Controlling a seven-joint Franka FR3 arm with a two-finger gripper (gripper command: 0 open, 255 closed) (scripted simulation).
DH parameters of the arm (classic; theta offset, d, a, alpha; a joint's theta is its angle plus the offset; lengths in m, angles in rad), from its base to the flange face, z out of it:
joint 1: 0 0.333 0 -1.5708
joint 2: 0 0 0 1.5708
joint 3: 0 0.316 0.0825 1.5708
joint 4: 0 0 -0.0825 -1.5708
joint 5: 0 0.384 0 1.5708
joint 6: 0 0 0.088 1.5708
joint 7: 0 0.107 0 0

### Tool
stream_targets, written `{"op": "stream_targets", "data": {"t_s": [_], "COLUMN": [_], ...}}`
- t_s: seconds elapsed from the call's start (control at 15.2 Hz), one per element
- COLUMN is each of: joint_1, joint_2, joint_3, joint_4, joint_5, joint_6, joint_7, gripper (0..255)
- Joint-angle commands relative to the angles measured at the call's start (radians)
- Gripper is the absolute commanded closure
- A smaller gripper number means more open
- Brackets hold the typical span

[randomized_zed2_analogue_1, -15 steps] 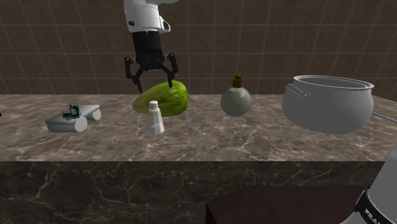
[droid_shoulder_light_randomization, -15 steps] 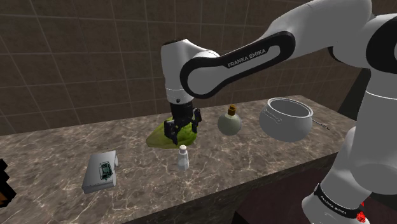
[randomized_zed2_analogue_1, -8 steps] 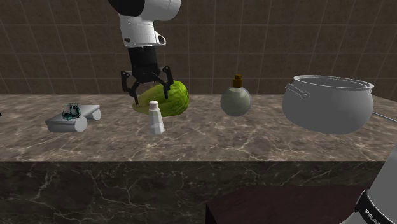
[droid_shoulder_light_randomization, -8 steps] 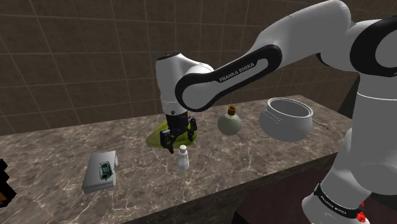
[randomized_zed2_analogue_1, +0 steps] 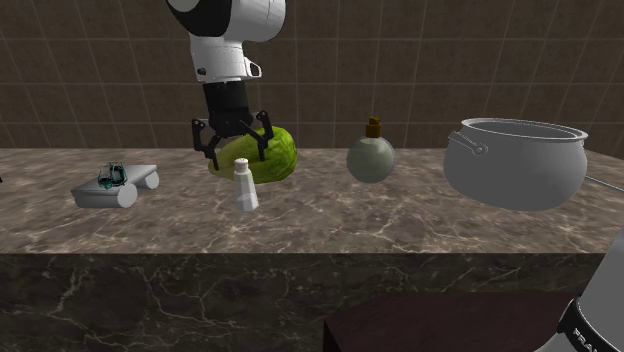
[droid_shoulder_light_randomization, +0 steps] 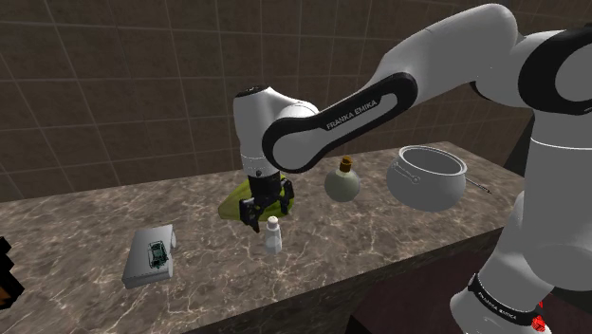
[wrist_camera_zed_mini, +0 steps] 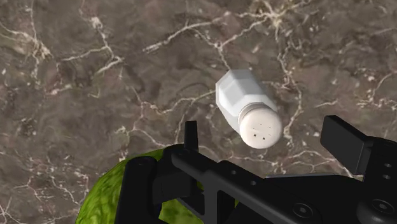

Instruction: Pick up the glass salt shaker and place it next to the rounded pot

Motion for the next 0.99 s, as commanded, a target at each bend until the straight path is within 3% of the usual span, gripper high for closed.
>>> {"op": "stream_targets", "data": {"t_s": [0.0, 0.07, 0.66, 0.92], "joint_1": [0.0, 0.0, 0.0, -0.003], "joint_2": [0.0, 0.0, 0.0, -0.022], "joint_3": [0.0, 0.0, 0.0, 0.004], "joint_4": [0.0, 0.0, 0.0, 0.027], "joint_5": [0.0, 0.0, 0.0, 0.012], "joint_6": [0.0, 0.0, 0.0, -0.047], "joint_7": [0.0, 0.0, 0.0, -0.008], "gripper": [0, 255, 255, 255]}}
